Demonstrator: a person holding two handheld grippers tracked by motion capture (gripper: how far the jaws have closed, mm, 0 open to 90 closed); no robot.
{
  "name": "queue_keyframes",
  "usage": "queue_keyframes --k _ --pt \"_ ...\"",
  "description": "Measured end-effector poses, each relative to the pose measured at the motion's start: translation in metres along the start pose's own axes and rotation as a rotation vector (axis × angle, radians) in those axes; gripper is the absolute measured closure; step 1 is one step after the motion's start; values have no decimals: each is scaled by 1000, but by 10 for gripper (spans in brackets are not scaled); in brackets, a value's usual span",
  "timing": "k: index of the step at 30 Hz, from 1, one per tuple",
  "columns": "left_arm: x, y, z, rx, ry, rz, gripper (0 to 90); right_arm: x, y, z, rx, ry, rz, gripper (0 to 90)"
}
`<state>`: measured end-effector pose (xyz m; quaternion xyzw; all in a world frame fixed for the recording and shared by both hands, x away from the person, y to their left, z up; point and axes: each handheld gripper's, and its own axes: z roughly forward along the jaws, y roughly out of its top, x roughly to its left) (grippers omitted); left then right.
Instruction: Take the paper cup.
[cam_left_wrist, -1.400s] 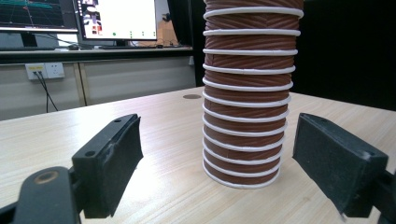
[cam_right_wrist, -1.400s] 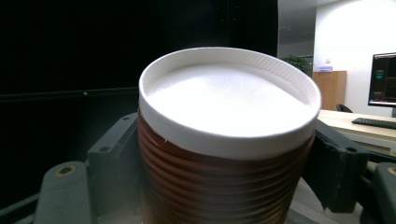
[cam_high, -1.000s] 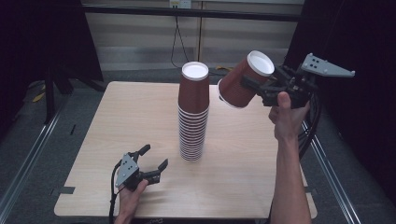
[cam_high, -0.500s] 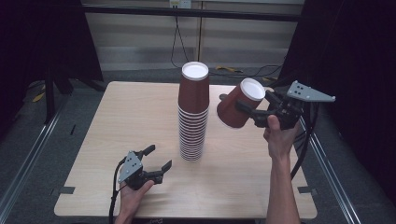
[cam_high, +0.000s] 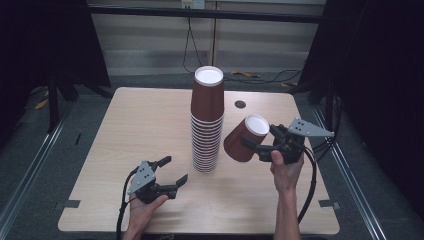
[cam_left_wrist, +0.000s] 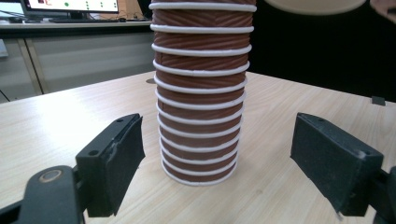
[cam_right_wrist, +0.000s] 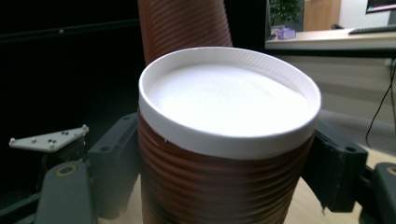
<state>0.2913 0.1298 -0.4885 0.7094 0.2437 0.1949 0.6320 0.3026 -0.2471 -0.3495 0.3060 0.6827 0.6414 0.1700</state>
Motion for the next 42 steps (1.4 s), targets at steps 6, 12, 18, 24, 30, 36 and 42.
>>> queue_keyframes --k 6,12,18,24,30,36,42 --pt "-3 5 4 -8 -26 15 169 5 -15 9 20 31 9 218" --pt "-8 9 8 1 -53 18 169 15 -27 18 55 64 9 218" --pt "-15 19 13 -24 -111 33 168 24 -38 30 78 110 14 220" --pt "-21 26 15 -41 -128 33 169 30 -42 35 100 120 2 221" --pt "-25 26 22 -30 -197 16 161 31 -46 40 125 149 0 222" --pt "-29 29 25 -10 -253 38 161 35 -57 46 118 197 32 223" --pt "-32 27 34 25 -303 12 146 40 -63 55 136 216 27 224"
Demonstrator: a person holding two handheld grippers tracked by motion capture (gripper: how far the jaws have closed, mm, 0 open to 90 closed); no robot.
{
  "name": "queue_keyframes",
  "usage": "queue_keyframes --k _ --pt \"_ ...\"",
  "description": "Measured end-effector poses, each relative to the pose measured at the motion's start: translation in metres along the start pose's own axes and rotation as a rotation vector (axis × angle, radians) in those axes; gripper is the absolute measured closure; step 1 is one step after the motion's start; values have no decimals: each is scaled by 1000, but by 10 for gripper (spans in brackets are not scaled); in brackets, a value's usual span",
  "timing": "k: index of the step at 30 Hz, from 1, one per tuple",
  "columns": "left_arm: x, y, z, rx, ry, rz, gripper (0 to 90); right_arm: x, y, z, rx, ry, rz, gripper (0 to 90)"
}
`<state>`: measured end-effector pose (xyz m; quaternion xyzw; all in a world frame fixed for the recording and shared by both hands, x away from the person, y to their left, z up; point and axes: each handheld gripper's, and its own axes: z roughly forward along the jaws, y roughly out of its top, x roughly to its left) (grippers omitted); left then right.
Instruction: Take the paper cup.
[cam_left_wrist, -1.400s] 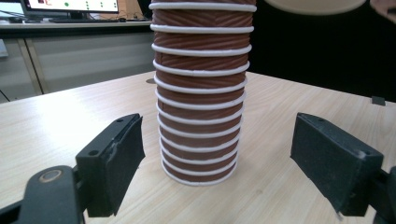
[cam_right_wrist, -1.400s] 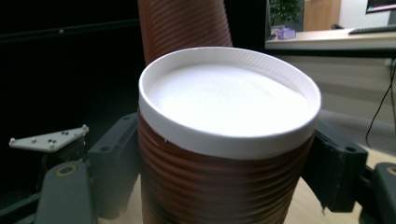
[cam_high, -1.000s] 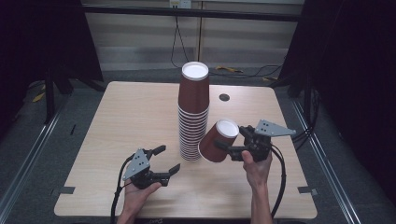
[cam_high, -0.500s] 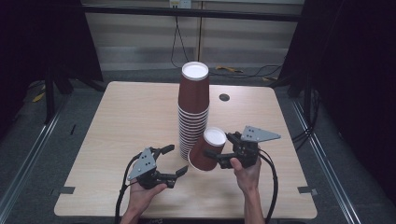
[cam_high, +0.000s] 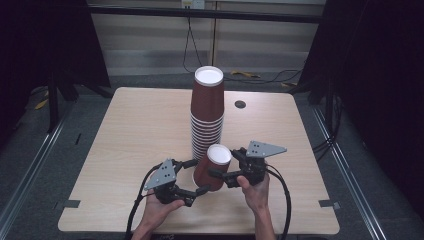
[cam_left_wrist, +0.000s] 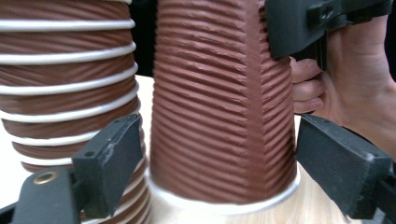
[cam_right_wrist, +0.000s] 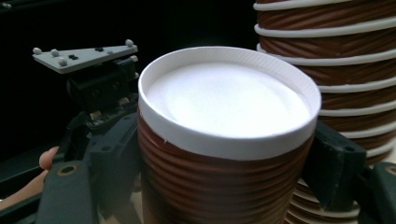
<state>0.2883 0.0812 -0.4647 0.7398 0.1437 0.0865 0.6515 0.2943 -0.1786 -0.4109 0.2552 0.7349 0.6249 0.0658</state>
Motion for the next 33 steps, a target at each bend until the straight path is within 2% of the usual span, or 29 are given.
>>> queue_keyframes --k 4,7,8,17,19,21,23,33 --pt "1 -1 6 18 -11 -8 97 0 -1 4 9 17 -2 224" --pt "0 -1 10 33 -17 -10 70 2 -1 6 -3 40 -1 224" --pt "0 -1 11 41 -16 3 72 2 0 6 -5 45 -1 224" --pt "2 5 16 47 -35 14 73 1 2 5 -6 48 -8 224" --pt "1 8 18 47 -29 -3 76 1 3 4 -9 44 -9 224" --pt "-3 9 21 44 -26 14 79 1 3 3 -3 48 -11 224" --pt "-3 11 23 32 -39 0 85 1 4 1 -15 58 -7 224" --pt "0 11 23 69 -48 -7 132 4 3 2 -3 30 -15 203"
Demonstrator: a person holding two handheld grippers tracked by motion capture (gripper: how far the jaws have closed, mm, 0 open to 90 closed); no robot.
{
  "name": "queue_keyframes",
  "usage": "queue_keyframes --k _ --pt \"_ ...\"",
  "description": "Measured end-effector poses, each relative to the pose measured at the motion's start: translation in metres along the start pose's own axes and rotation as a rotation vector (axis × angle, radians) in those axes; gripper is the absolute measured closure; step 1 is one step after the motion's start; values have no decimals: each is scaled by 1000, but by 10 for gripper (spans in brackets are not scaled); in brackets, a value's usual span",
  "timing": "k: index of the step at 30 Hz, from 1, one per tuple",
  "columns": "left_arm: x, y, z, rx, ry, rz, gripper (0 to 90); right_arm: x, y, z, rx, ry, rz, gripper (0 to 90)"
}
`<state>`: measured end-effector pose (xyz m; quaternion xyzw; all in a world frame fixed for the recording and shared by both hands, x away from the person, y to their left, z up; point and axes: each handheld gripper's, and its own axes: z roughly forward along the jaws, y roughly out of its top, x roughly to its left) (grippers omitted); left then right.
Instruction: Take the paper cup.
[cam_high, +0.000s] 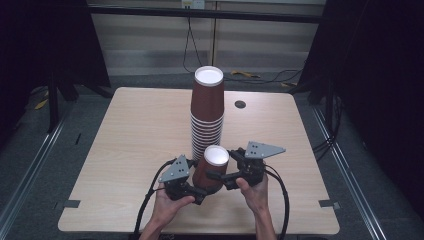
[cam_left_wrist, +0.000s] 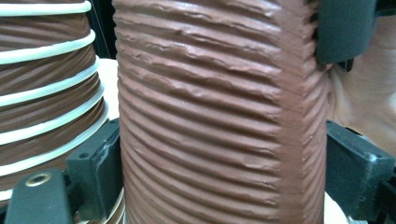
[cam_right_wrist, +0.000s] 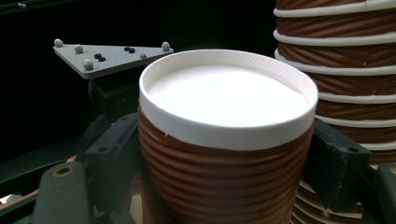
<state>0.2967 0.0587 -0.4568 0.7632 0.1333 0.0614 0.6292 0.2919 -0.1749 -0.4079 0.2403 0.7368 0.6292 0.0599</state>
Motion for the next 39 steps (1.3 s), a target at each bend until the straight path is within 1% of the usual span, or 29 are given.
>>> queue_keyframes --k 2,3,4,6,7,8,9,10,11,12,13,14,16,18,19,23,24,25,26,27,29,31,33,35,36,39 --pt "0 0 -1 6 0 -2 134 0 0 1 -5 -1 5 196" --pt "0 0 -1 20 10 4 135 0 0 2 -7 -5 8 190" --pt "1 -1 -1 32 17 8 135 0 0 1 -12 -16 15 165" --pt "2 -2 -1 36 5 -1 136 0 0 1 -7 -15 21 151" --pt "3 -2 -2 37 11 -6 136 0 0 1 -8 -24 22 127" --pt "4 -2 -4 41 15 -2 135 0 0 0 -1 -28 26 133" --pt "4 -2 -4 35 11 -8 136 0 0 0 -3 -26 24 130" --pt "5 -2 -6 34 15 -8 136 -1 0 -1 -7 -37 26 129" --pt "5 -2 -6 34 13 -5 136 -1 -1 -2 -8 -37 27 129" --pt "5 -1 -7 40 10 2 136 -1 -1 -4 -6 -34 28 129" --pt "5 -1 -8 51 20 5 137 -2 -1 -4 -13 -35 30 130" --pt "5 -2 -9 57 20 7 138 -2 -2 -6 -15 -34 28 130" --pt "7 -2 -12 59 28 0 139 -3 -4 -8 -17 -38 35 132" --pt "7 -2 -13 70 31 11 140 -5 -7 -11 -19 -34 44 132" --pt "7 -2 -13 79 34 16 140 -5 -8 -11 -17 -39 46 130" --pt "9 0 -15 93 30 24 141 -6 -12 -15 1 -34 46 132" --pt "11 0 -15 96 22 23 141 -6 -12 -16 5 -37 43 131" --pt "12 0 -15 103 22 26 142 -7 -13 -17 11 -43 45 127" --pt "14 1 -16 118 32 26 143 -7 -13 -18 15 -39 39 128" --pt "16 1 -16 128 29 28 143 -6 -14 -19 17 -33 27 129" --pt "17 1 -17 136 29 31 143 -6 -14 -20 21 -39 25 129" --pt "18 2 -18 149 29 43 144 -8 -16 -21 27 -43 29 132" --pt "20 2 -20 166 32 54 143 -8 -17 -21 47 -49 24 132" --pt "21 2 -22 188 28 56 144 -8 -17 -21 78 -29 21 136" --pt "22 1 -22 200 31 57 144 -6 -17 -21 86 -35 12 135" --pt "22 2 -23 223 17 64 146 -7 -16 -20 109 -40 7 134"
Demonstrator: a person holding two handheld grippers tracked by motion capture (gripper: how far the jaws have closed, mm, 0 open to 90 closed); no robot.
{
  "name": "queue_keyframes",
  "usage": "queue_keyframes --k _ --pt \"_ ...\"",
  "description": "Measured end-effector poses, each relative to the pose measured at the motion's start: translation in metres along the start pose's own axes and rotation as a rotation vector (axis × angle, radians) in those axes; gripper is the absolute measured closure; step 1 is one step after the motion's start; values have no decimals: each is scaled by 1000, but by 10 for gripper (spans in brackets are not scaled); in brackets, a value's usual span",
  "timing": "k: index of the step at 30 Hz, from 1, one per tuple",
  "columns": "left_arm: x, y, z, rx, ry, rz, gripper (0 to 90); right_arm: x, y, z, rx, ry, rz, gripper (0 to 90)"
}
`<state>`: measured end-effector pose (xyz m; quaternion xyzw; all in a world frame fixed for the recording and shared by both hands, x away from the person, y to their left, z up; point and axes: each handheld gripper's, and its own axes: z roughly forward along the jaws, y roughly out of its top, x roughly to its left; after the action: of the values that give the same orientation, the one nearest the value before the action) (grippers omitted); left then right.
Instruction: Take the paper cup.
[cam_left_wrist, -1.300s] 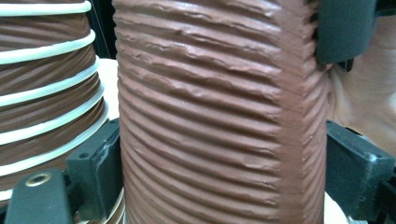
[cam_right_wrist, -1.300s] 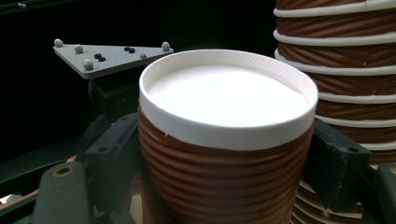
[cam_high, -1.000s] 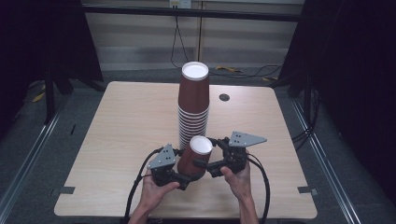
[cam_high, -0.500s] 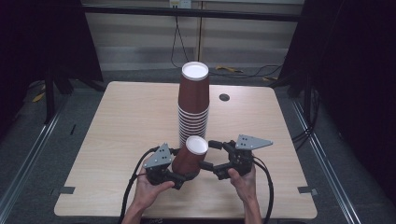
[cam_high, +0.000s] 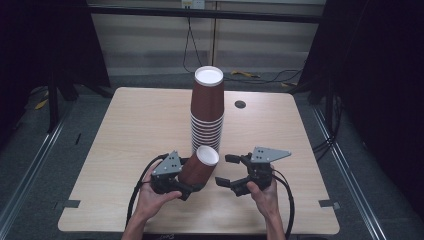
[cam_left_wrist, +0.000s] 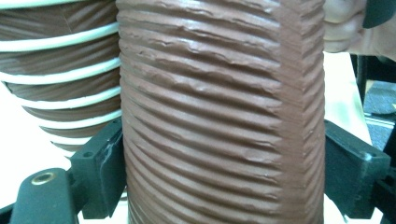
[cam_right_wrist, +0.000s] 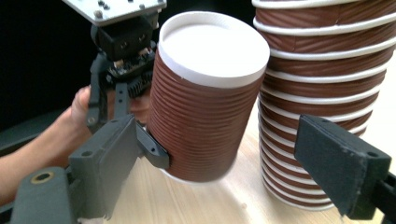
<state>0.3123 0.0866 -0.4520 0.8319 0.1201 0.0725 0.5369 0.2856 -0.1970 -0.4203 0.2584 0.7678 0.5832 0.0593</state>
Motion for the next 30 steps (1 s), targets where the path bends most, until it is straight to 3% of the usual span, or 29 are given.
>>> queue_keyframes --k 3,9,13,24,30 --pt "0 3 0 38 4 21 145 -1 0 1 18 -1 0 134" --pt "0 7 -2 55 -10 28 146 -2 0 3 61 9 -3 151" --pt "0 8 0 100 -10 53 146 -2 0 5 76 9 -10 151" --pt "2 11 1 154 -59 92 146 -1 2 7 133 6 -35 154" --pt "7 13 3 215 -60 114 146 -1 2 7 178 8 -52 179"
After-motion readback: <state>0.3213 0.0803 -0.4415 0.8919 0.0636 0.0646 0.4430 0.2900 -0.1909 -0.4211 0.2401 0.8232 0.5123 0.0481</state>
